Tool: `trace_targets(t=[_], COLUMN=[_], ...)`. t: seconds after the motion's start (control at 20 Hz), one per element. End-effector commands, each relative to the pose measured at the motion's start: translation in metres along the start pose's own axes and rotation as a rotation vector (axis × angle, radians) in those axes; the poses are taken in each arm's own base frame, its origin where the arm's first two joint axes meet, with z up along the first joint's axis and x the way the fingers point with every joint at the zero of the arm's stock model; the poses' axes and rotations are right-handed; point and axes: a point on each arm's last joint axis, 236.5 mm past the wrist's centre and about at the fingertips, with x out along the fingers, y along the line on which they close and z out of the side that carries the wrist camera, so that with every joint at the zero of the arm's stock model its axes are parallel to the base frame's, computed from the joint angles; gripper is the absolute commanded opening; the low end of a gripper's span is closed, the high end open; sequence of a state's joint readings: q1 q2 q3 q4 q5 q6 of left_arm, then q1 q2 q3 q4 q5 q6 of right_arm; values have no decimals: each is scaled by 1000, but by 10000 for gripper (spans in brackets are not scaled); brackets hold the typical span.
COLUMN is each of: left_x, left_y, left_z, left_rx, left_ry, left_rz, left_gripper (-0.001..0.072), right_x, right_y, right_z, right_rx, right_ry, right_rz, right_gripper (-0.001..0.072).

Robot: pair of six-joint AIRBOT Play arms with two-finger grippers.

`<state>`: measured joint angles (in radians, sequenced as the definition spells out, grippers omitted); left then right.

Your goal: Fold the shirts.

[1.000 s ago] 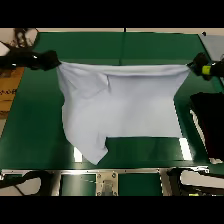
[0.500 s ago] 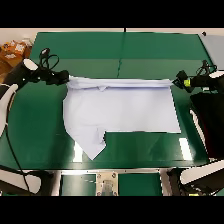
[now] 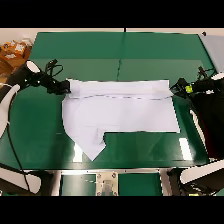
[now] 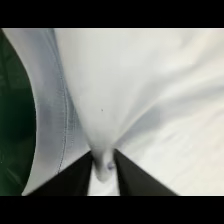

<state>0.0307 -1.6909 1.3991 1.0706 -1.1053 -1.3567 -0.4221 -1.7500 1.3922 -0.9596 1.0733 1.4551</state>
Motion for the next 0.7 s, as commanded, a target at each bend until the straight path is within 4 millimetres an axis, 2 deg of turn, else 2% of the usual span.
trace_targets(t=[0.0, 0.05, 0.15, 0.25, 0.35, 0.45, 0.6, 0.65], left_x=[-7, -16, -38, -55, -63, -67, -67, -65], left_y=[-10, -9, -5, -2, 1, -2, -17, -21], left_z=[-18, -26, -41, -61, -75, -94, -151, -171], left_rx=[-12, -19, -78, -102, -109, -95, -97, -119], left_ry=[84, 131, 225, 316, 348, 334, 300, 282], left_rz=[-42, -49, -61, -79, -55, -18, 11, 22], left_gripper=[606, 597, 589, 30, 24, 23, 23, 24], right_x=[-16, -29, -50, -70, -83, -94, -101, -97], right_y=[-8, -16, -26, -28, -31, -39, -55, -57], right_z=[-20, -24, -29, -36, -60, -95, -169, -194], right_rx=[-8, 14, 56, 88, 128, 174, 263, 290], right_ry=[114, 146, 156, 118, 89, 53, 45, 57], right_rz=[-25, -50, -69, -71, -77, -85, -93, -90], right_gripper=[238, 108, 93, 83, 81, 72, 88, 195])
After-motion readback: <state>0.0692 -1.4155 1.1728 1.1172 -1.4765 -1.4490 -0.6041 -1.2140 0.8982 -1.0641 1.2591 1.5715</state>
